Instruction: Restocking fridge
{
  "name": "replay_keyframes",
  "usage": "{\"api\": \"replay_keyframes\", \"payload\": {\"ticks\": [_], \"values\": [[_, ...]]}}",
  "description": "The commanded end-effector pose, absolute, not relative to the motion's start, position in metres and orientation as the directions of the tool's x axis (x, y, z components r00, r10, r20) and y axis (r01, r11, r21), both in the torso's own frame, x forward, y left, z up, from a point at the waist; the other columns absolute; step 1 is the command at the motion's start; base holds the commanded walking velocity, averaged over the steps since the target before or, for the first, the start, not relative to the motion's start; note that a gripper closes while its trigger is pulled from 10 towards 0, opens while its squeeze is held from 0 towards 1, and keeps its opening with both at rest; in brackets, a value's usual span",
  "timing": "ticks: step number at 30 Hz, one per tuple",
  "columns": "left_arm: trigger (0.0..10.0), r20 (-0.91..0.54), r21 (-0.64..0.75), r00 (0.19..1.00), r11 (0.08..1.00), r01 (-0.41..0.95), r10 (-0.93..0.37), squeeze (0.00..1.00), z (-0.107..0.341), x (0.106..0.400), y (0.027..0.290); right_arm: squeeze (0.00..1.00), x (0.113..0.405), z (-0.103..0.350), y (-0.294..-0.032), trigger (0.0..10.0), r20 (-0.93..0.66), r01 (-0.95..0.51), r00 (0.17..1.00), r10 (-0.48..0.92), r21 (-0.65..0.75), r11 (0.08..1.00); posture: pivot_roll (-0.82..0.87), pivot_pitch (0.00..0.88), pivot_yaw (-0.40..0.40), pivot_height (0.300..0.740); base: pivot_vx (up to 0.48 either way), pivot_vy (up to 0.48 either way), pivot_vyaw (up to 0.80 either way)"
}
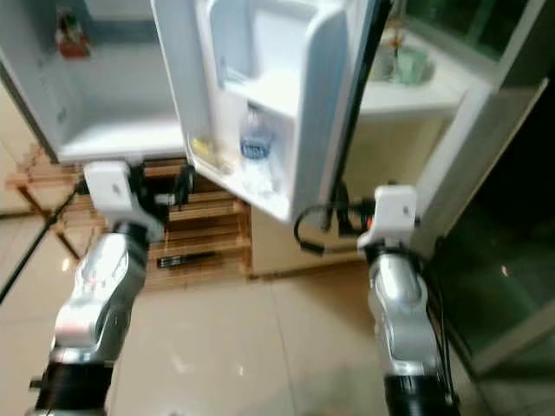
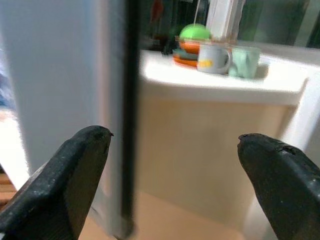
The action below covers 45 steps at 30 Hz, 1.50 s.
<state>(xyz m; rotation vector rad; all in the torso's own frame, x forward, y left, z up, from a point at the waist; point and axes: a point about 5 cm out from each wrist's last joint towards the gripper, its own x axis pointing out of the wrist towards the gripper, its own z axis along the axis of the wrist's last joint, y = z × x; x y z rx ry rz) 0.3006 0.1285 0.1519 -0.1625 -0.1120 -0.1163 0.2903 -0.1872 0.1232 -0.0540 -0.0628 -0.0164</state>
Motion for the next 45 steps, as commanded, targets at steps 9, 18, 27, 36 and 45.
{"api": "replay_keyframes", "payload": {"ticks": [9,18,27,36,45], "values": [[10.0,0.149,-0.166,0.988,0.985,0.058,-0.033,0.00,0.157,0.306,0.133,0.15,0.301,0.129,-0.178,10.0,0.083,-0.027,0.996,0.032,-0.064,0.998,-0.12,0.000,-0.025,0.740,0.000,-0.450,0.52],[10.0,0.179,-0.197,0.984,0.980,0.020,0.016,0.00,0.161,0.305,0.141,0.20,0.318,0.137,-0.170,10.0,0.100,-0.059,0.993,0.067,-0.078,0.995,-0.09,0.000,-0.028,0.740,0.080,-0.437,0.47],[10.0,0.184,-0.148,0.982,0.986,0.075,-0.046,0.00,0.160,0.303,0.132,0.14,0.316,0.132,-0.166,10.0,0.109,-0.062,0.992,0.070,-0.079,0.995,-0.09,0.000,-0.030,0.740,0.164,0.098,0.14],[10.0,0.197,-0.149,0.979,0.985,0.086,-0.055,0.00,0.162,0.303,0.130,0.13,0.328,0.131,-0.165,10.0,0.113,-0.033,0.993,0.040,-0.056,0.998,-0.09,0.000,-0.022,0.740,0.136,0.419,0.00],[10.0,0.214,-0.156,0.973,0.980,0.121,-0.086,0.00,0.163,0.299,0.122,0.11,0.371,0.152,-0.144,10.0,0.113,-0.010,0.993,0.014,-0.036,0.999,-0.05,0.000,-0.039,0.740,0.032,0.086,0.00]]}}
